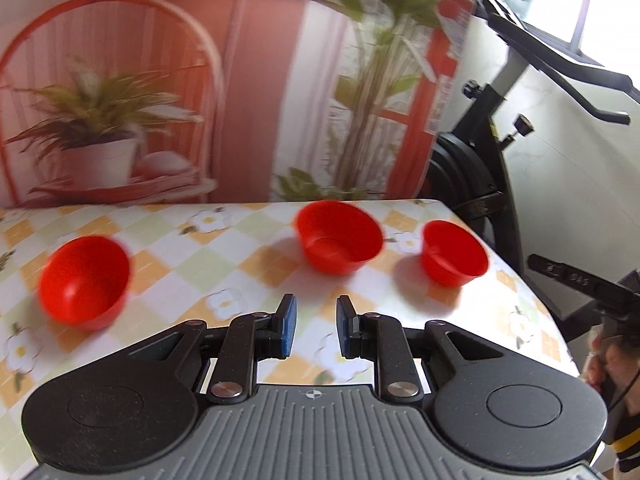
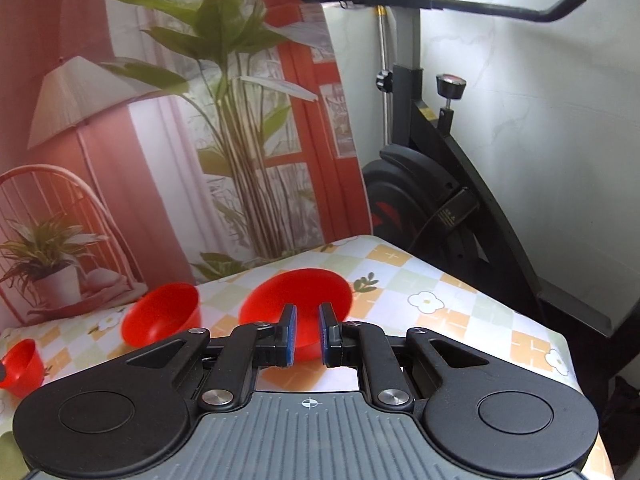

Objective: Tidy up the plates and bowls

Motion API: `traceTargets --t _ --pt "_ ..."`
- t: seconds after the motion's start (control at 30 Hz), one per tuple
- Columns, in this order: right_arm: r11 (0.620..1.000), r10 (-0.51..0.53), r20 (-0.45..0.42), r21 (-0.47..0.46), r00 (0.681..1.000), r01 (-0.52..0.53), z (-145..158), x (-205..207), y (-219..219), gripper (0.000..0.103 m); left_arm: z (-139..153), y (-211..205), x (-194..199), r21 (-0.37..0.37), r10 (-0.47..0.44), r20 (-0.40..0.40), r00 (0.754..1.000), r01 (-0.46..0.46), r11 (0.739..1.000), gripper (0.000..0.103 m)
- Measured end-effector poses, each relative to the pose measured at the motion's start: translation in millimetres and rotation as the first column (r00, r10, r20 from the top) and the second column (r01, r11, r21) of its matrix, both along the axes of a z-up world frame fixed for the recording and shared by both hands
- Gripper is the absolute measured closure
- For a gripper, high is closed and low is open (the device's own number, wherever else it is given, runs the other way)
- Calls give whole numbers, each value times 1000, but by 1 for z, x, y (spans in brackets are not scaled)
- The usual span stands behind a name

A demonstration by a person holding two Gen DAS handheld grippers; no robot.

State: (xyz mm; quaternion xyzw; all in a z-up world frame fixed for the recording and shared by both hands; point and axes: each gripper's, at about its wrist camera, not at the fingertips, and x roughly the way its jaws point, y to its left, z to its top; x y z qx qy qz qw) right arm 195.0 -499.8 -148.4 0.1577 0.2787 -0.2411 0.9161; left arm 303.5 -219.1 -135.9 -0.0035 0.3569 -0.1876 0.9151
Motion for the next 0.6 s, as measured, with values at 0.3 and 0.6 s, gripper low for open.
traceTargets --t 0.3,0.6 --pt "997 -23 -49 66 999 26 -40 25 -52 90 -12 -98 56 -23 -130 -24 991 129 991 80" --pt "986 -62 -55 150 997 70 -66 48 -79 83 -40 -150 108 -62 -96 -107 990 90 994 80"
